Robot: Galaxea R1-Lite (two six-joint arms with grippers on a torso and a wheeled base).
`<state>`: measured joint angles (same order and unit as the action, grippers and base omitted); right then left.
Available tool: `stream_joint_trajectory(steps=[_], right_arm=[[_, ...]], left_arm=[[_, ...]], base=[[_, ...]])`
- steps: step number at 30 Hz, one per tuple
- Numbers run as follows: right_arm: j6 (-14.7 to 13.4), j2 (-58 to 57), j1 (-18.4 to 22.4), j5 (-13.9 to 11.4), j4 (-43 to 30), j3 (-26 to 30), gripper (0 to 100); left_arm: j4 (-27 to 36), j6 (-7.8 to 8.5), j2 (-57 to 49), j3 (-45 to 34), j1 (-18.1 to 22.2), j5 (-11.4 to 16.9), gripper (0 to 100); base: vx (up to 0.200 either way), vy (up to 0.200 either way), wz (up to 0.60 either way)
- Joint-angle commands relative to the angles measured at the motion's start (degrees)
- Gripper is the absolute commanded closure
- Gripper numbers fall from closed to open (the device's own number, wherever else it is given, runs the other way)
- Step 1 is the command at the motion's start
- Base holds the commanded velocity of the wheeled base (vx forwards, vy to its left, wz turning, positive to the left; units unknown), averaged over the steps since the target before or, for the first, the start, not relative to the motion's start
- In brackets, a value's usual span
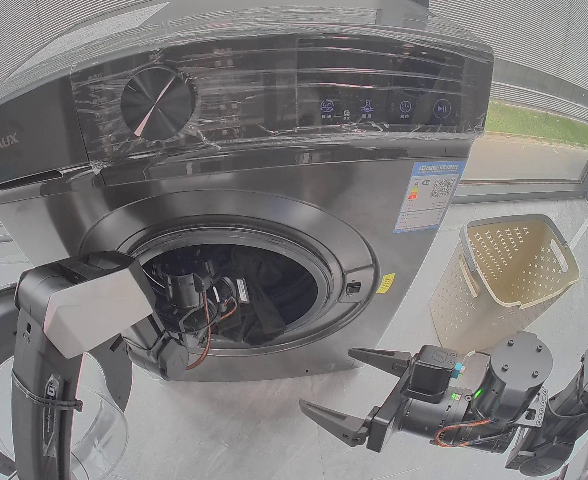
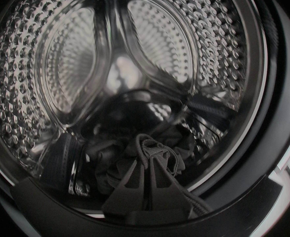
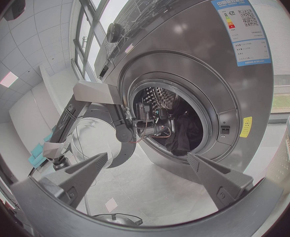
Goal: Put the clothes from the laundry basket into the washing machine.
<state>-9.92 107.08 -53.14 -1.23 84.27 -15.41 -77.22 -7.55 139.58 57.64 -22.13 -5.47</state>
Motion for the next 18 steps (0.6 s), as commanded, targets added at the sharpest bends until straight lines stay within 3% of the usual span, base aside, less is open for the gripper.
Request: stream_joint_trajectory(steps=[1, 4, 5, 10, 14, 18], right_arm=[[0.0, -0.2, -0.1, 0.0, 0.0, -0.3, 0], [0.1, -0.2, -0.1, 0.0, 0.0, -0.7, 0], [0.1, -0.2, -0.1, 0.0, 0.0, -0.7, 0], [0.1, -0.3, -0.1, 0.0, 0.0, -0.4, 0], [0.0, -0.2, -0.3, 0.0, 0.0, -0.3, 0], [0.0, -0.2, -0.7, 0.0, 0.0, -0.2, 0]], left_arm=[[-1.0, -0.72, 0.2, 3.2, 1.2, -1.0, 100], [-1.1, -0.98, 0.0, 2.4, 1.0, -1.0, 100], [-1.1, -0.98, 0.0, 2.4, 1.0, -1.0, 0], [0.2, -1.51, -2.6, -3.2, 0.2, 0.2, 0], [2.5, -1.33, -3.6, -7.4, -0.5, 3.6, 0], [2.2, -0.98, -2.2, -8.2, -0.9, 3.8, 0]], base=[[0.000, 0.000, 0.00], [0.000, 0.000, 0.00], [0.000, 0.000, 0.00], [0.000, 0.000, 0.00], [0.000, 0.000, 0.00], [0.000, 0.000, 0.00]])
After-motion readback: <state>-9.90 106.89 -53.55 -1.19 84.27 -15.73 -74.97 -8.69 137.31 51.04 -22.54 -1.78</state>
